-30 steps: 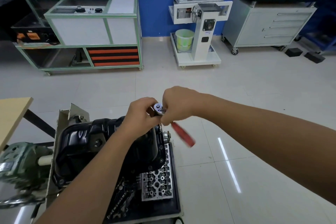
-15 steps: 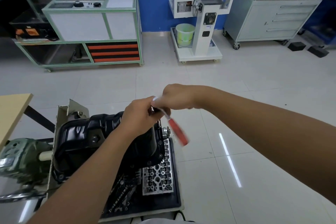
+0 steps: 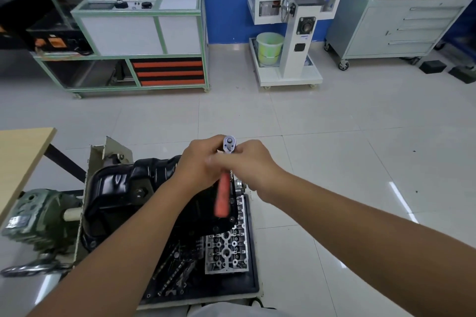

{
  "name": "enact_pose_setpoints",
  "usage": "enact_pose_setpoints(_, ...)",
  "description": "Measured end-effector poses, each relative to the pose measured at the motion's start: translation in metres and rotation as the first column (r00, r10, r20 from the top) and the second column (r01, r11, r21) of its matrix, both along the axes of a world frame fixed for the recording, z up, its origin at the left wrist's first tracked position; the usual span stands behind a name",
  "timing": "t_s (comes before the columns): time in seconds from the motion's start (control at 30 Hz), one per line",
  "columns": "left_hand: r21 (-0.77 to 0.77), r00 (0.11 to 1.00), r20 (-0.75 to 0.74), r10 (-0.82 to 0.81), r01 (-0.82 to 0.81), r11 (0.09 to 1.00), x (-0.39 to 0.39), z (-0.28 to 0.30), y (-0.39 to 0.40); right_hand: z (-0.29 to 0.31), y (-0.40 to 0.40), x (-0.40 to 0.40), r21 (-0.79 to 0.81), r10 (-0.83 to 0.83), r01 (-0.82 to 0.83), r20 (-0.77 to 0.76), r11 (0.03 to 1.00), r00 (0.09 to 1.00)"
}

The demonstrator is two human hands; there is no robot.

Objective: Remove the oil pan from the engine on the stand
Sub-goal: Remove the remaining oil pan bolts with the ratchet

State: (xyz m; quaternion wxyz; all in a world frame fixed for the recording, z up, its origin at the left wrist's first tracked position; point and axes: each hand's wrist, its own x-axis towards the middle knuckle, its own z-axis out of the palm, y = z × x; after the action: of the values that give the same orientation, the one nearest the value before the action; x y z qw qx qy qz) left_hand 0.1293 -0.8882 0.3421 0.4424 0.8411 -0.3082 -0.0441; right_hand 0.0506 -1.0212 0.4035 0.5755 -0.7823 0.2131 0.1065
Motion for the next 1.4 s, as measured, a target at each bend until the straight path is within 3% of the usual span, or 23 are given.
enact_pose_setpoints(0.07, -0.018, 1.0, 0.012, 0.015, -0.015, 1.0, -0.002, 0.002, 0.0, 0.005, -0.013, 0.002, -0.257, 0.272, -0.271, -0.035, 0.928, 0.962)
enact_pose_setpoints(0.13, 0.008, 1.0, 0.018, -0.011, 0.01, 1.0, -0.002, 0.005, -0.001, 0.019, -0.036, 0.012, -0.537, 0.477, -0.431, -0.059, 0.725, 0.877)
enact_pose_setpoints(0.23, 0.053, 0.998, 0.046, -0.044, 0.041, 0.998, 0.0, 0.007, -0.003, 0.04, -0.062, 0.024, -0.904, 0.578, -0.315, -0.098, 0.289, 0.81)
enact_pose_setpoints(0.3, 0.036, 0.999, 0.029, -0.046, 0.045, 0.998, 0.002, 0.006, -0.004, 0.036, -0.056, 0.022, -0.952, 0.581, -0.246, -0.097, 0.183, 0.808)
enact_pose_setpoints(0.33, 0.012, 0.999, 0.019, -0.043, 0.043, 0.999, 0.003, 0.005, -0.004, 0.03, -0.048, 0.019, -0.93, 0.593, -0.302, -0.124, 0.211, 0.796)
enact_pose_setpoints(0.4, -0.045, 0.999, 0.039, -0.02, 0.021, 0.999, 0.002, 0.002, -0.005, 0.021, -0.03, 0.012, -0.779, 0.614, -0.479, -0.157, 0.405, 0.774)
enact_pose_setpoints(0.47, -0.084, 0.998, 0.065, 0.005, 0.001, 0.996, 0.002, 0.002, -0.005, 0.02, -0.027, 0.016, -0.674, 0.579, -0.504, -0.137, 0.54, 0.804)
enact_pose_setpoints(0.57, -0.019, 0.998, 0.045, -0.052, 0.053, 0.998, 0.005, 0.002, -0.002, 0.03, -0.039, 0.03, -0.779, 0.497, -0.336, -0.037, 0.529, 0.867)
enact_pose_setpoints(0.63, 0.04, 0.997, 0.004, -0.073, 0.073, 0.997, 0.007, 0.002, 0.0, 0.031, -0.045, 0.034, -0.776, 0.481, -0.328, -0.036, 0.539, 0.876)
enact_pose_setpoints(0.67, 0.044, 0.997, 0.003, -0.08, 0.08, 0.996, 0.006, 0.001, 0.0, 0.03, -0.047, 0.034, -0.71, 0.475, -0.369, -0.055, 0.6, 0.878)
enact_pose_setpoints(0.73, 0.01, 0.997, 0.02, -0.075, 0.075, 0.997, 0.003, 0.001, 0.0, 0.028, -0.047, 0.031, -0.391, 0.417, -0.417, -0.089, 0.821, 0.904)
enact_pose_setpoints(0.77, -0.008, 0.998, 0.02, -0.06, 0.06, 0.998, 0.002, 0.001, 0.0, 0.025, -0.047, 0.029, -0.187, 0.357, -0.37, -0.099, 0.91, 0.929)
enact_pose_setpoints(0.83, -0.019, 0.999, 0.017, -0.03, 0.031, 0.999, 0.001, 0.002, -0.001, 0.015, -0.044, 0.025, 0.092, 0.224, -0.216, -0.094, 0.972, 0.97)
enact_pose_setpoints(0.9, 0.007, 0.999, 0.034, -0.03, 0.03, 1.0, 0.001, 0.002, -0.001, 0.009, -0.037, 0.022, 0.097, 0.131, -0.128, -0.023, 0.987, 0.991)
enact_pose_setpoints(1.0, 0.025, 0.999, 0.047, -0.011, 0.01, 1.0, 0.001, 0.002, -0.002, 0.009, -0.031, 0.021, -0.106, 0.122, -0.11, 0.115, 0.988, 0.986)
enact_pose_setpoints(1.1, 0.016, 0.999, 0.038, 0.01, -0.011, 1.0, 0.002, 0.002, -0.004, 0.012, -0.034, 0.022, -0.13, 0.155, -0.141, 0.106, 0.981, 0.982)
enact_pose_setpoints(1.2, 0.012, 0.997, 0.024, 0.072, -0.072, 0.997, 0.004, 0.0, -0.006, 0.022, -0.041, 0.021, 0.162, 0.042, -0.075, 0.198, 0.984, 0.979)
enact_pose_setpoints(1.27, -0.008, 0.99, 0.064, 0.13, -0.129, 0.992, 0.004, -0.003, -0.006, 0.033, -0.053, 0.026, 0.395, -0.11, -0.017, 0.298, 0.919, 0.948)
enact_pose_setpoints(1.33, 0.02, 0.98, 0.101, 0.172, -0.175, 0.984, 0.002, -0.004, -0.006, 0.038, -0.066, 0.029, 0.7, -0.267, -0.026, 0.305, 0.713, 0.914)
enact_pose_setpoints(1.4, 0.048, 0.977, 0.146, 0.155, -0.164, 0.985, -0.001, -0.004, -0.007, 0.029, -0.074, 0.028, 0.856, -0.342, -0.032, 0.24, 0.515, 0.909)
